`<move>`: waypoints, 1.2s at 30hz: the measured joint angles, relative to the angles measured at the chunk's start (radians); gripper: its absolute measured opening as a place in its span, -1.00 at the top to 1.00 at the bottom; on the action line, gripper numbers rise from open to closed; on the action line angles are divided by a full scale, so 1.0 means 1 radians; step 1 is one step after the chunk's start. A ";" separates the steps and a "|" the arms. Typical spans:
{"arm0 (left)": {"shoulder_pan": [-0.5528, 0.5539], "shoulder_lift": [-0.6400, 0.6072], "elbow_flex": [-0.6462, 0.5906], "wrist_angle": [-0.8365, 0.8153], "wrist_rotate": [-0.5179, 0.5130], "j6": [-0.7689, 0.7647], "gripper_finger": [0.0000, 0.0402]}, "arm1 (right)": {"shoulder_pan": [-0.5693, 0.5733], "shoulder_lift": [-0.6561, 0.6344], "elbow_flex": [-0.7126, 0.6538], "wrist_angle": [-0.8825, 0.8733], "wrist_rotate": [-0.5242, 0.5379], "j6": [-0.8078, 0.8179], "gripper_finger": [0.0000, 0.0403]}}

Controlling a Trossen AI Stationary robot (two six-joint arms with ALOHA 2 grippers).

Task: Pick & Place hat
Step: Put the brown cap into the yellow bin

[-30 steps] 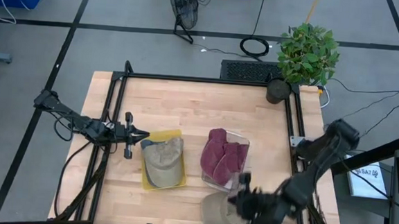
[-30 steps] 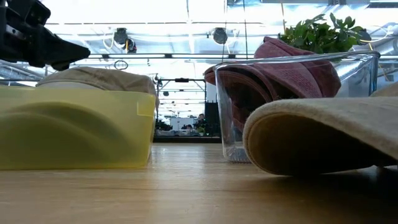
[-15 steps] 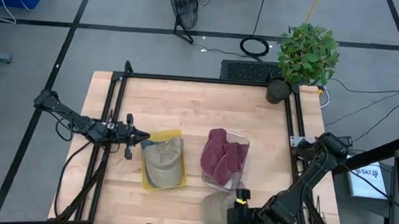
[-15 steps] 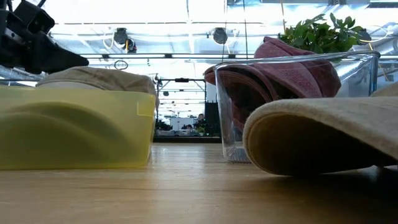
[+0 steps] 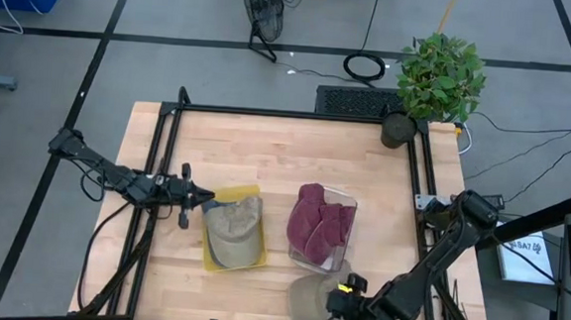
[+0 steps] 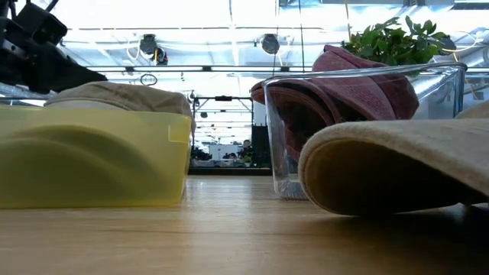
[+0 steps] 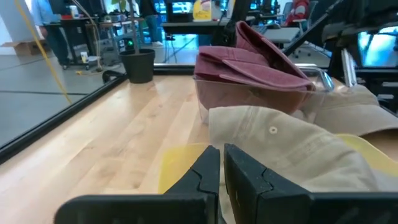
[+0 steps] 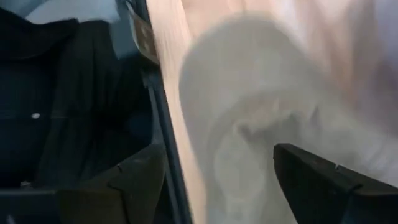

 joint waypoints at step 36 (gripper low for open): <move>0.000 0.000 0.000 -0.005 0.018 0.052 0.85 | 0.016 0.068 -0.324 0.329 -0.195 0.232 0.19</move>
